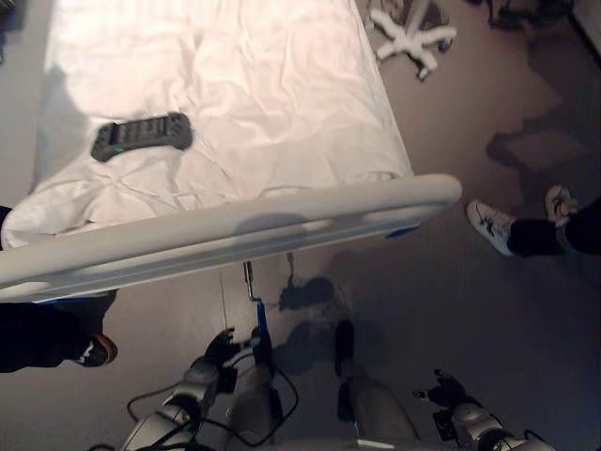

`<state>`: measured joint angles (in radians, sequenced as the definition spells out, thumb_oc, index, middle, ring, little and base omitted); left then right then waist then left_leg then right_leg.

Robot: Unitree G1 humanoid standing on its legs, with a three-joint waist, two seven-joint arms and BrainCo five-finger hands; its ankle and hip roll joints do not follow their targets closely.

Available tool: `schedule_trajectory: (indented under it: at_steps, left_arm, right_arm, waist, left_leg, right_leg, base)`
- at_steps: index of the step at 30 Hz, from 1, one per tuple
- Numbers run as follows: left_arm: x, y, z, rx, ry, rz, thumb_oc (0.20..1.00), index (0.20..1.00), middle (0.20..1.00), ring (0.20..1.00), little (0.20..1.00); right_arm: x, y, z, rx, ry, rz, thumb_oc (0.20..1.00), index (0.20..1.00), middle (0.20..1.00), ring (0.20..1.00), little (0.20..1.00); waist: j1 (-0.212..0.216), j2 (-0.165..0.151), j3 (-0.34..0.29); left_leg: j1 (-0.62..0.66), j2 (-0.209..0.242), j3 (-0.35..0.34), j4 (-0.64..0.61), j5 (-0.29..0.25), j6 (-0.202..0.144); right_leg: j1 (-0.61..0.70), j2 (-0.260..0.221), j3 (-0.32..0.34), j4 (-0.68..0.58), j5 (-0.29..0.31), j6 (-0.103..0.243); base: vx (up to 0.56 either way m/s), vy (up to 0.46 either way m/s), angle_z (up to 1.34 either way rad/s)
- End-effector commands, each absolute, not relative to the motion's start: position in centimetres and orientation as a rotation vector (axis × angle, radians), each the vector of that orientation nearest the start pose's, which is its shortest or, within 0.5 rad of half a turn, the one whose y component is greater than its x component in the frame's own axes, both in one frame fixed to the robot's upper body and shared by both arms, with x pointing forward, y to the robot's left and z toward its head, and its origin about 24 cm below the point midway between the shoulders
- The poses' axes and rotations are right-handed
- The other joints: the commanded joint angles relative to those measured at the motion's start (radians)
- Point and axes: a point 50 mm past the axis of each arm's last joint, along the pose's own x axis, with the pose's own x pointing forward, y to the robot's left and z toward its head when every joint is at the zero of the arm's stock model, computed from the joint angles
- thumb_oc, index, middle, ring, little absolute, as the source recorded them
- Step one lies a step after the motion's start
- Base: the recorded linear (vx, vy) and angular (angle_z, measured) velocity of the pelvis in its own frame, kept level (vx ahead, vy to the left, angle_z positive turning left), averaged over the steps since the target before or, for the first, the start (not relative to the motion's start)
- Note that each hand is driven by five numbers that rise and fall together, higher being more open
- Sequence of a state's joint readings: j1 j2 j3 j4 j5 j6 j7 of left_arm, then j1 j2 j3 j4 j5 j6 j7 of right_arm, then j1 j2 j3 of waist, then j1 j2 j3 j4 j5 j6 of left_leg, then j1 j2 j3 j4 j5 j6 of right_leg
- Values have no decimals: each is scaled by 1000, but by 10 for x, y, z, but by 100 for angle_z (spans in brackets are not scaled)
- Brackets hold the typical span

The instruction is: Raise the hospital bed

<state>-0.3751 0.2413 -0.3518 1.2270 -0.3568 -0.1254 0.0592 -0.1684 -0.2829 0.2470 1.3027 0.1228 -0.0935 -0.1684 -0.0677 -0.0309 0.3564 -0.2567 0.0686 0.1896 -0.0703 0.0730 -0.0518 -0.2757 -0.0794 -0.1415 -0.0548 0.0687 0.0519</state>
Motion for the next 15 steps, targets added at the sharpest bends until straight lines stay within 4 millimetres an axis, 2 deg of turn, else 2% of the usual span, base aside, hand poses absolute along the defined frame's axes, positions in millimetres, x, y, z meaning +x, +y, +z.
schedule_trajectory:
  at_steps: [1,4,5,9,12,13,15]
  left_arm:
    - [257,193,-91,164,692,61,1000,1000,1000,1000,1000]
    - [279,183,-75,163,616,45,1000,1000,1000,1000,1000]
    - [279,183,-75,163,616,45,1000,1000,1000,1000,1000]
    - [300,178,-55,160,538,48,1000,1000,1000,1000,1000]
    - [305,177,-51,149,520,54,1000,1000,1000,1000,1000]
    - [320,173,-35,134,460,57,1000,1000,1000,1000,1000]
    - [323,172,-32,131,451,56,1000,1000,1000,1000,1000]
  right_arm:
    - [141,-257,-140,-410,1037,-239,1000,1000,1000,1000,1000]
    - [141,-260,-139,-399,1032,-268,1000,1000,1000,1000,1000]
    - [141,-260,-139,-399,1032,-268,1000,1000,1000,1000,1000]
    - [148,-259,-136,-393,994,-280,1000,1000,1000,1000,1000]
    - [151,-258,-135,-388,976,-280,1000,1000,1000,1000,1000]
    - [158,-255,-131,-374,924,-282,1000,1000,1000,1000,1000]
    - [161,-252,-130,-369,908,-279,1000,1000,1000,1000,1000]
  waist:
    - [-5,-16,4]
    - [-13,-20,31]
    - [-13,-20,31]
    - [-23,-26,52]
    - [-24,-27,55]
    - [-32,-33,73]
    - [-35,-35,78]
  left_leg:
    - [-91,-11,-4,-4,69,14]
    - [-128,-10,0,-3,79,12]
    - [-128,-10,0,-3,79,12]
    - [-165,-9,2,-1,89,12]
    - [-173,-9,1,0,90,11]
    - [-197,-10,0,5,96,11]
    - [-206,-10,2,6,98,11]
  right_leg:
    - [-95,-31,12,35,83,53]
    - [-129,-35,16,34,95,53]
    - [-129,-35,16,34,95,53]
    - [-170,-36,20,36,104,53]
    - [-179,-36,19,38,106,54]
    - [-202,-36,22,45,108,52]
    - [-212,-36,22,47,108,51]
  base:
    - [-50,0,-4]
    - [-53,5,-4]
    - [-23,0,-3]
    - [-15,1,-1]
    - [-14,-2,-1]
    - [-32,-7,-2]
    - [-22,-4,-1]
